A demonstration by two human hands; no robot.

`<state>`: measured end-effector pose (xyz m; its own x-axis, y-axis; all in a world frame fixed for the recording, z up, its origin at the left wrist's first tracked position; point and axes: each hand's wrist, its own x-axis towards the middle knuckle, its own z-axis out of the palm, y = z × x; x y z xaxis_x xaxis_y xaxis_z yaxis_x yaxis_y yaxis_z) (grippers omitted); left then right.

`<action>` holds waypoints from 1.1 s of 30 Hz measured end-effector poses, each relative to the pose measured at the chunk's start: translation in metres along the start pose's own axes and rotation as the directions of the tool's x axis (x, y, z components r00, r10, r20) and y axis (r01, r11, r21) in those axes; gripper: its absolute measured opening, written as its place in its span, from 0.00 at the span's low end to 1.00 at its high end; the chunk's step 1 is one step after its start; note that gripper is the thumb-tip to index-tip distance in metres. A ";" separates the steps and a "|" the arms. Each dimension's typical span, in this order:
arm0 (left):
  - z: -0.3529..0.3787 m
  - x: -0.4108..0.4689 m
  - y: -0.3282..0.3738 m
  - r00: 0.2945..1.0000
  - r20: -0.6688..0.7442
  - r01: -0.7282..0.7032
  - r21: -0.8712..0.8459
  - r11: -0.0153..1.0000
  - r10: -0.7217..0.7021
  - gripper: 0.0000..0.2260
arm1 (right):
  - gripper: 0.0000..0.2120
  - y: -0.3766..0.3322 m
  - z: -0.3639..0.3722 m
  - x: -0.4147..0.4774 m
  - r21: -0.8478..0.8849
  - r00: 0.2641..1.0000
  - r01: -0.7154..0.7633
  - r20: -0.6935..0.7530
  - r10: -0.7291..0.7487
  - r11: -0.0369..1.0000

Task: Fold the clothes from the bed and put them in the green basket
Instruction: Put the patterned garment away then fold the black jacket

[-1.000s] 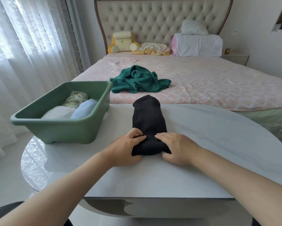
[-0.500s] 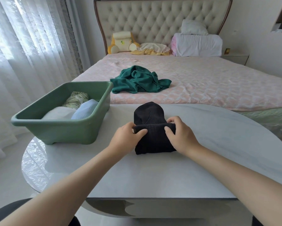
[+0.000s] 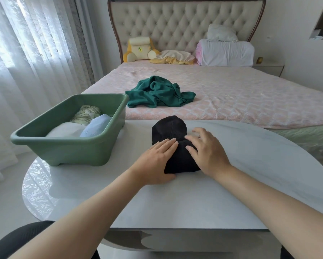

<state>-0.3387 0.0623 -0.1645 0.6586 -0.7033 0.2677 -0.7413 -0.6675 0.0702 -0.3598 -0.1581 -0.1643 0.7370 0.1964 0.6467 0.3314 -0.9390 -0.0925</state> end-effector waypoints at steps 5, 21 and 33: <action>-0.001 0.004 -0.009 0.999 0.007 0.050 -0.107 0.993 -0.050 0.46 | 0.40 0.009 -0.007 -0.009 -0.009 0.913 0.232 0.346 -0.215 0.973; -0.063 0.008 -0.018 0.925 0.273 0.380 -0.623 0.683 -0.265 0.12 | 0.07 -0.007 -0.049 0.029 0.381 0.732 -0.564 0.641 0.231 0.732; -0.066 0.014 -0.025 0.898 0.383 0.413 -0.555 0.722 -0.219 0.16 | 0.07 -0.007 -0.048 0.042 0.318 0.663 -0.579 0.720 0.206 0.750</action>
<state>-0.3196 0.0852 -0.0995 0.8027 -0.5789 -0.1430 -0.3352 -0.6363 0.6948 -0.3594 -0.1568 -0.1004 0.9808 0.1399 -0.1357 0.0091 -0.7285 -0.6850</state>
